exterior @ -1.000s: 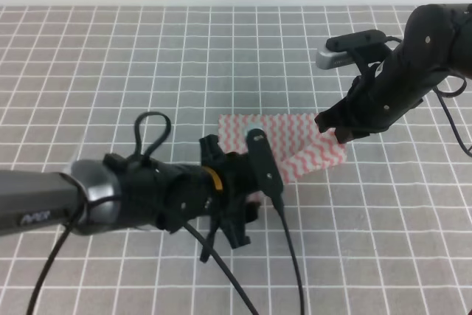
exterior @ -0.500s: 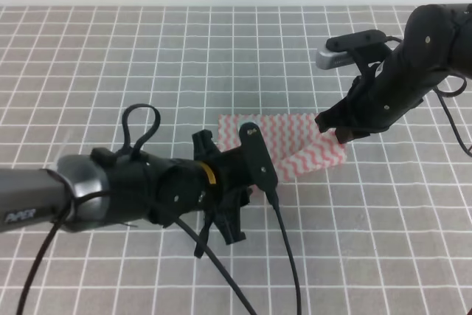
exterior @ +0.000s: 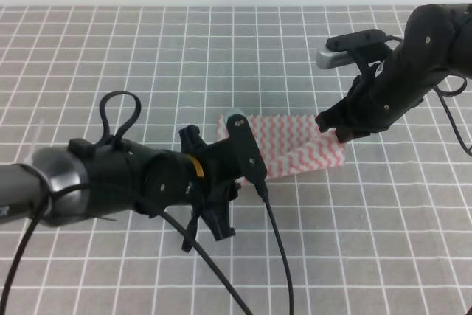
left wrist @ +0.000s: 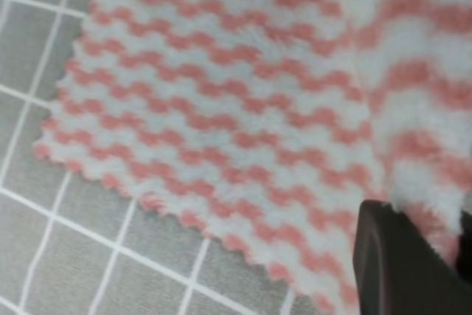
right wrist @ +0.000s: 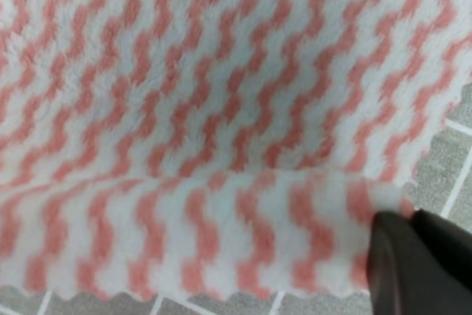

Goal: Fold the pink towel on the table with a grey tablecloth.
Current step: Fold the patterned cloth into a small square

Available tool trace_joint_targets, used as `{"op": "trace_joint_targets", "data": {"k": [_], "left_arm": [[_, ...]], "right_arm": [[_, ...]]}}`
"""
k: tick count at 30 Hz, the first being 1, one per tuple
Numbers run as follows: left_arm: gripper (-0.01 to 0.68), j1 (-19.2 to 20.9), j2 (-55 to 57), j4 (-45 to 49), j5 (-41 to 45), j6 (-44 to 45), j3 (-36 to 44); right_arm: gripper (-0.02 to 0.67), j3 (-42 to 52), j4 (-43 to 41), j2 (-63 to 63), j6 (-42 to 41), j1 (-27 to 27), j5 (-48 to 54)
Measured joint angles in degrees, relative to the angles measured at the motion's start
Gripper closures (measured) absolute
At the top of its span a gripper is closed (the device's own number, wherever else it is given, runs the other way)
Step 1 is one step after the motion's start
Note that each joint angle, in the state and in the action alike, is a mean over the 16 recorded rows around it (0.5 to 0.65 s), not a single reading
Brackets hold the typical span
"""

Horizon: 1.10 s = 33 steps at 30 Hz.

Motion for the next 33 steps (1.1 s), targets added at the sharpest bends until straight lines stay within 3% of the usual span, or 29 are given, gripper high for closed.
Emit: {"op": "trace_joint_targets", "data": {"k": [14, 33], "left_arm": [[0.610, 1.7, -0.1, 0.0, -1.2, -2.1, -1.2], [0.610, 4.4, 7.0, 0.0, 2.2, -2.1, -11.2]], "right_arm": [[0.666, 0.0, -0.2, 1.1, 0.0, 0.0, 0.0], [0.666, 0.0, -0.7, 3.9, 0.4, 0.0, -3.1]]}}
